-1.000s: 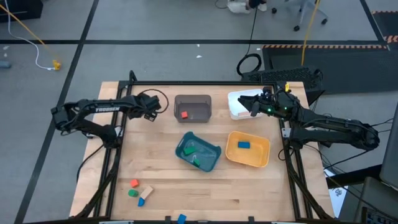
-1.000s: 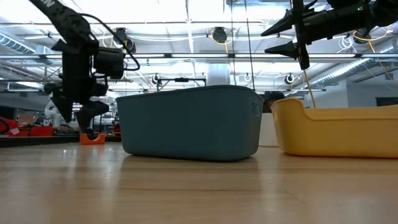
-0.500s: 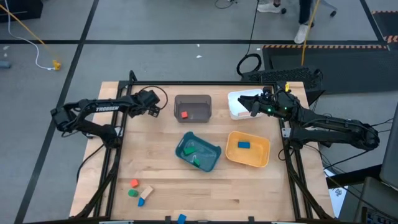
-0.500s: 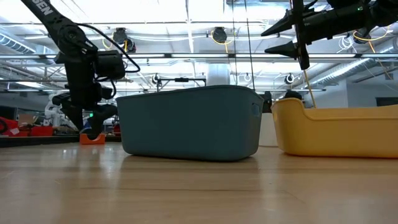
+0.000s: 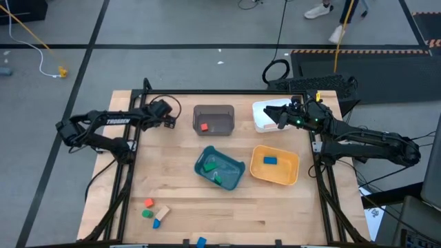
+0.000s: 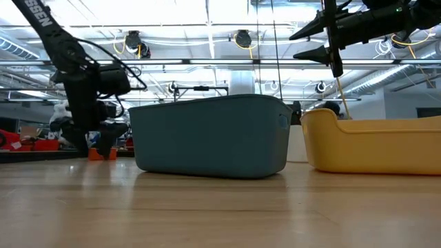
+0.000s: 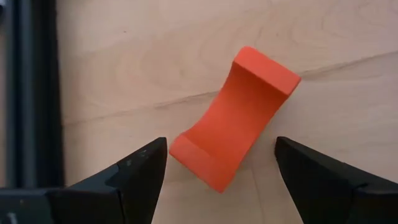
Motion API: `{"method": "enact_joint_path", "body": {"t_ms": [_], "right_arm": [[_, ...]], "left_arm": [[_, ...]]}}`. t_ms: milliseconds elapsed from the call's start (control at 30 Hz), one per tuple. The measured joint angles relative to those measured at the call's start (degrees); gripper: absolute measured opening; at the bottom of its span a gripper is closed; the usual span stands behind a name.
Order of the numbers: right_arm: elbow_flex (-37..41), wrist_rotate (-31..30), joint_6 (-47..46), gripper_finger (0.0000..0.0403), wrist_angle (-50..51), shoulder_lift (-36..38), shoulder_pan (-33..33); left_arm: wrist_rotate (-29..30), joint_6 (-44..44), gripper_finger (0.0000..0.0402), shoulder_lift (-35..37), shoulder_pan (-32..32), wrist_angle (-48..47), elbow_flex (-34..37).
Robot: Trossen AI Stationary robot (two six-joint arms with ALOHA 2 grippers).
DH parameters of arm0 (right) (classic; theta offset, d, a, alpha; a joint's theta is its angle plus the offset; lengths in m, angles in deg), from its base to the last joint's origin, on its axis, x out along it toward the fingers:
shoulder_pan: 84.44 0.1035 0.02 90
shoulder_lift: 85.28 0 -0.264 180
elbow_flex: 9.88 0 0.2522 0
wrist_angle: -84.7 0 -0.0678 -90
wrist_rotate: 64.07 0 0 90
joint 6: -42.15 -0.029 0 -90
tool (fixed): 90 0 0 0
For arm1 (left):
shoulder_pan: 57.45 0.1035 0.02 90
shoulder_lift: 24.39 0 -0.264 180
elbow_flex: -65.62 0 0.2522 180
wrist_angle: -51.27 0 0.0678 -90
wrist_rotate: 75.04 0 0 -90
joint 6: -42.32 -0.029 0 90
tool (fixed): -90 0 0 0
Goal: Sort & place blocks by color
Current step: Put the top orange block into the transparent black bin
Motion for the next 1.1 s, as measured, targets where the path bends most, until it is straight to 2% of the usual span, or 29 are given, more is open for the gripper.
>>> {"method": "enact_joint_path", "body": {"t_ms": [133, 333, 400, 533, 667, 967, 1100], "right_arm": [[0.00, 0.00, 0.00, 0.0203, 0.00, 0.01, 0.02], [0.00, 0.00, 0.00, 0.0203, 0.00, 0.00, 0.02], [0.00, -0.02, 0.00, 0.0203, 0.00, 0.01, 0.00], [0.00, 0.00, 0.00, 0.0203, 0.00, 0.00, 0.02], [0.00, 0.00, 0.01, 0.0203, 0.00, 0.01, 0.00], [0.00, -0.01, 0.00, 0.0203, 0.00, 0.01, 0.00], [0.00, 0.00, 0.00, 0.0203, 0.00, 0.00, 0.00]], "left_arm": [[-0.99, -0.40, 0.0298, 0.13, 0.68, 4.47, 1.99], [-1.82, -3.96, 0.0287, 0.09, 0.69, 5.99, 2.21], [-3.12, -4.70, 0.0266, 0.06, 0.72, 6.45, 2.22], [-6.20, -4.85, 0.0198, 0.04, 0.05, 7.10, 2.24], [-6.87, -4.92, 0.0137, 0.04, -1.06, 7.18, 2.24], [-8.17, -3.51, 0.0138, -0.02, -4.63, 8.09, 2.06], [-9.47, -2.29, 0.0150, -0.09, -5.89, 10.13, 2.04]]}}
